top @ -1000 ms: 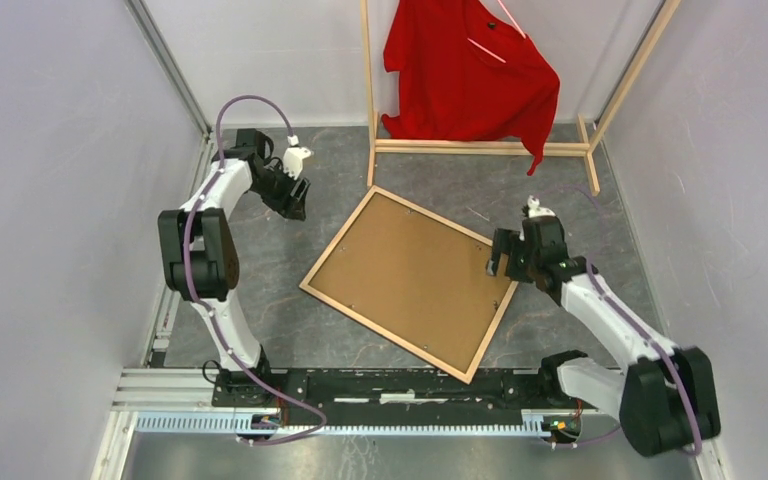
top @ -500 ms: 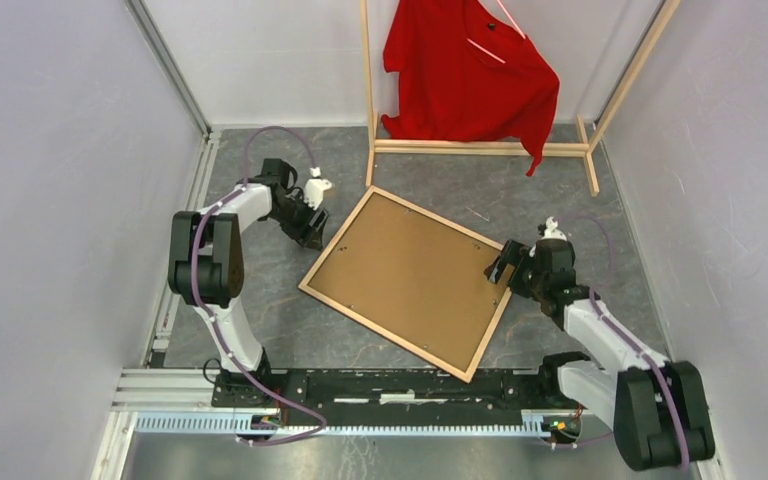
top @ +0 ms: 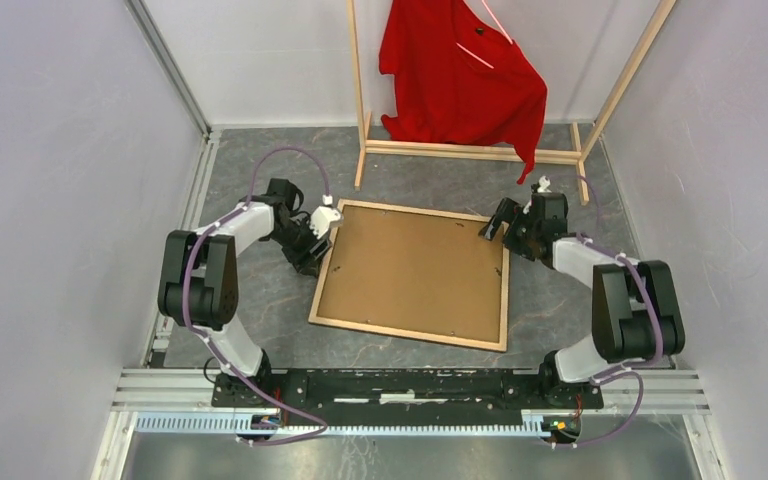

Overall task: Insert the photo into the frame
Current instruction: Adjust the photo frame at the center of the board, then install the photo frame at the center of the board.

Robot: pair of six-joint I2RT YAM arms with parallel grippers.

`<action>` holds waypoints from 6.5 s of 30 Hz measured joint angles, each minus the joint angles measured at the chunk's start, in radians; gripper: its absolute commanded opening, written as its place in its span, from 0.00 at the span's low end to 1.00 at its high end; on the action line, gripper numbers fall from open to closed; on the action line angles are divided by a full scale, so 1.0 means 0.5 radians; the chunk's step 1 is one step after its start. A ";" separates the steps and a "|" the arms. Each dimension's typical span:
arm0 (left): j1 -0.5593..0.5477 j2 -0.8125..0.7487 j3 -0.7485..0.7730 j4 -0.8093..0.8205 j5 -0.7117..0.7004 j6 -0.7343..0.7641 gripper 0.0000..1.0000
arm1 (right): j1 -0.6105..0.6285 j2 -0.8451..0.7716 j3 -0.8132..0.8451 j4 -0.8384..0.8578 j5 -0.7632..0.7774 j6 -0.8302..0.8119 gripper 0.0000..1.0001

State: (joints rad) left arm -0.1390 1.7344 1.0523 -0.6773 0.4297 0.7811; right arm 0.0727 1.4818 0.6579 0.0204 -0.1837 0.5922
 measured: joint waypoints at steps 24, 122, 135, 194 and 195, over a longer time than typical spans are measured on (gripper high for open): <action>0.172 -0.037 0.256 -0.592 0.330 0.205 0.50 | 0.205 -0.665 0.024 -0.250 0.199 -0.274 0.65; 0.197 0.397 0.363 -0.270 0.645 -0.452 0.11 | 1.795 1.160 0.958 0.788 0.046 0.371 0.46; 0.198 0.396 0.363 -0.272 0.645 -0.452 0.08 | 1.780 1.190 0.958 0.842 -0.045 0.368 0.43; 0.197 0.392 0.361 -0.272 0.645 -0.452 0.06 | 1.723 1.279 1.097 0.762 -0.327 0.153 0.41; 0.197 0.392 0.361 -0.272 0.644 -0.452 0.06 | 1.723 1.279 1.097 0.761 -0.327 0.152 0.41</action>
State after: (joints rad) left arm -0.0406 1.9305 1.2327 -0.8131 0.7517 0.5549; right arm 0.9340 2.1216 1.2064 0.4011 -0.3470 0.6682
